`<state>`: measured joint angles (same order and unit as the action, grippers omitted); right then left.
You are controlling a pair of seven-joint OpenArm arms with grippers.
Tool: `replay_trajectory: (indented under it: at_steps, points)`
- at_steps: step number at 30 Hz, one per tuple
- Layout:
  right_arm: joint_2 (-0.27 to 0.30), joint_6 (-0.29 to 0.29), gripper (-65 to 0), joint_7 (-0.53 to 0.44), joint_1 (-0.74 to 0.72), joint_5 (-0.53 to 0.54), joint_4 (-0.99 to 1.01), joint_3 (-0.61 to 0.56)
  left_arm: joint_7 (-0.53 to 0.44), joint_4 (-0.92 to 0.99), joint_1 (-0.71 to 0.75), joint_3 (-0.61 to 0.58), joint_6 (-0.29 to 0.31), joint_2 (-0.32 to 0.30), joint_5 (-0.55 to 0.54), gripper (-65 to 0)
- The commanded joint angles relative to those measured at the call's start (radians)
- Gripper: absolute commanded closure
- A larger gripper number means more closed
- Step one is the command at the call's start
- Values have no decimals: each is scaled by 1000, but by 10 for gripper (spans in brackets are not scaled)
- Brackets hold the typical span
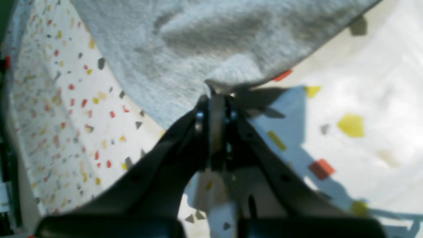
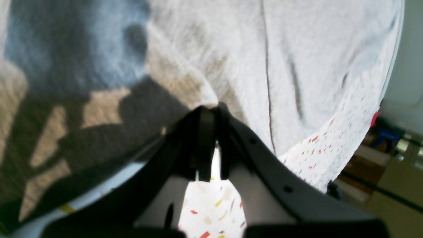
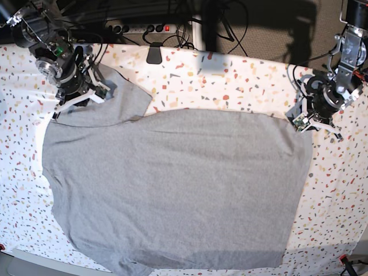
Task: Fold the T-shirt properly
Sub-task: 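Lift and pull the shirt edge away from the hem with both grippers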
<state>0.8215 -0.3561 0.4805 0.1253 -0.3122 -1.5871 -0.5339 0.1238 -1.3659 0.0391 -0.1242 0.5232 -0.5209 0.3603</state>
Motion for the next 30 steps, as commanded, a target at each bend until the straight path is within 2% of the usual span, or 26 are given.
replay_trajectory:
  at_steps: [1,3,7,10,13,17,19,25,30]
  points:
    - [36,15,0,24,-23,34,-14,10,11,-28,-5,6,-3,-18,-30,0]
    - [66,16,0,73,-22,89,-55,10,79,-59,-6,6,-3,-28,-101,0]
    - [99,17,0,104,-21,93,-104,11,173,-124,-5,6,-3,-74,-260,0]
    - [101,17,0,111,11,92,-140,32,215,-163,10,7,-3,-103,-285,0]
    - [101,17,0,111,71,93,-186,87,212,-195,44,8,-6,-118,-284,0]
    - [101,17,0,107,180,158,-268,212,178,-233,112,32,-67,-126,-333,0]
    - [101,17,0,106,243,185,-311,276,142,-254,151,52,-79,-128,-354,0]
    - [97,17,0,104,434,190,-404,418,134,-325,263,123,-85,-127,-374,0]
    - [59,17,0,83,575,190,-449,501,117,-376,381,214,-87,-127,-441,0]
